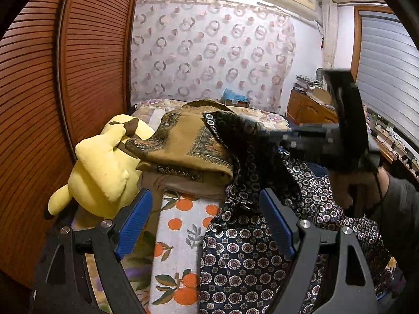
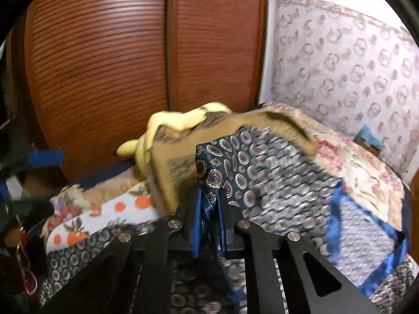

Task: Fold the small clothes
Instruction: 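Grasp the opposite shirt side with the right tool and fold it inward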

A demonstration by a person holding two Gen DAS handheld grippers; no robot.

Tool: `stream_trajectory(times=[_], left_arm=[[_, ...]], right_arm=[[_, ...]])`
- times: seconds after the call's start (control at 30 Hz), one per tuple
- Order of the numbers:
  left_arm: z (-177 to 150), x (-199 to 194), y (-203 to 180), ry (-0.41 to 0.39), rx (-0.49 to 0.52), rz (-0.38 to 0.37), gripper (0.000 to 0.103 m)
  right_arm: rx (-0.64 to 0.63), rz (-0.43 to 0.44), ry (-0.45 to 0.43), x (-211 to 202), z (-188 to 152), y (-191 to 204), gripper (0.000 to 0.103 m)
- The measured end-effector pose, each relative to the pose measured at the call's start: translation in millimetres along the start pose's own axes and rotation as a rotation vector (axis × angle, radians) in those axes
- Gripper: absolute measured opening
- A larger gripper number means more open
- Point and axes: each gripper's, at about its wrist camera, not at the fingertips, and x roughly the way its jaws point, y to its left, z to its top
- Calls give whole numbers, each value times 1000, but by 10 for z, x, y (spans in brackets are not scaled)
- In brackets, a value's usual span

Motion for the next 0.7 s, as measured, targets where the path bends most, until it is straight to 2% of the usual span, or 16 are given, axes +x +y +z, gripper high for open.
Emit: stream_trajectory(times=[0.2,0.3,0.33,0.37,0.43,0.57,0.7], left_arm=[[7,58,-75,9,4,-14,84],[6,97,-108,18,7,-14,84],[6,104,-114,19,8,-15,84],[8,111,-121,19,8,-17,84],[15,134,-137,23,8,-15,84],[29,182,-183,30,10,-18,84],[36,206,-229,36,20,-25,84]], right_arm=[[75,-128,29,41,58,-353,11],[151,-153,69,77,92,-456,12],[167,-150,77,91,103,-470,24],[169,-147,78,82,111,-463,42],[156,-166,61,49,152,-459,55],[158,-159,42,-37,142,-482,67],[151,-156,26,-205,-14,-476,76]])
